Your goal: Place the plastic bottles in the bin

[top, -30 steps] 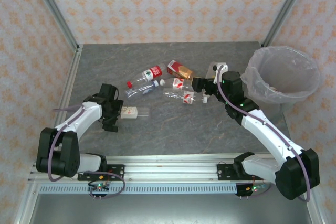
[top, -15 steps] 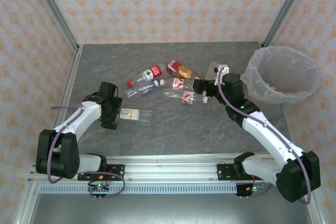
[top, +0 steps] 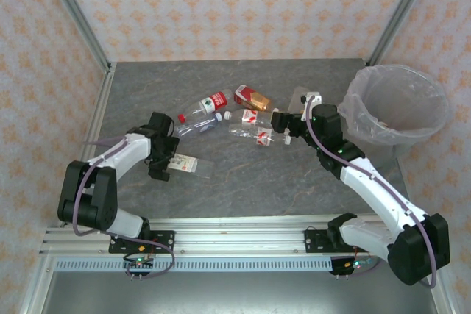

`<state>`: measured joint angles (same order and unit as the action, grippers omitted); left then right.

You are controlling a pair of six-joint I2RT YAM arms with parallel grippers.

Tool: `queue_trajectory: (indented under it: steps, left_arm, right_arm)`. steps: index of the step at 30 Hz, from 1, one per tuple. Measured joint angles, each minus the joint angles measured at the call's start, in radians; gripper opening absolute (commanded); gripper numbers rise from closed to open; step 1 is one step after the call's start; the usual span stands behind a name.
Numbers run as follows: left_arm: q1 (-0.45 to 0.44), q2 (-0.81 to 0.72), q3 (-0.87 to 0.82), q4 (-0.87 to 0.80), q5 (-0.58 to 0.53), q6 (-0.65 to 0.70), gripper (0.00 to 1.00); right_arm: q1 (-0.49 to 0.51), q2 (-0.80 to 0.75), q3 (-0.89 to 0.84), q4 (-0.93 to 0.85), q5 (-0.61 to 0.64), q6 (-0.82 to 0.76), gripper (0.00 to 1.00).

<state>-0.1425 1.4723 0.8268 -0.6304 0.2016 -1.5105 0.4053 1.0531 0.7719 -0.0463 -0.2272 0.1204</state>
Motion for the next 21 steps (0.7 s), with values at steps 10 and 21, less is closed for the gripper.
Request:
queue_trajectory:
  steps: [10, 21]
  left_arm:
    - [-0.028, 0.083, 0.020, 0.011, -0.004, 0.035, 0.91]
    - [-0.035, 0.089, 0.020, 0.021, -0.007, 0.064, 0.73]
  right_arm:
    - [0.000, -0.010, -0.013, -0.008, 0.007, 0.001, 0.99]
    - [0.000, -0.010, -0.013, -0.009, 0.007, 0.005, 0.99]
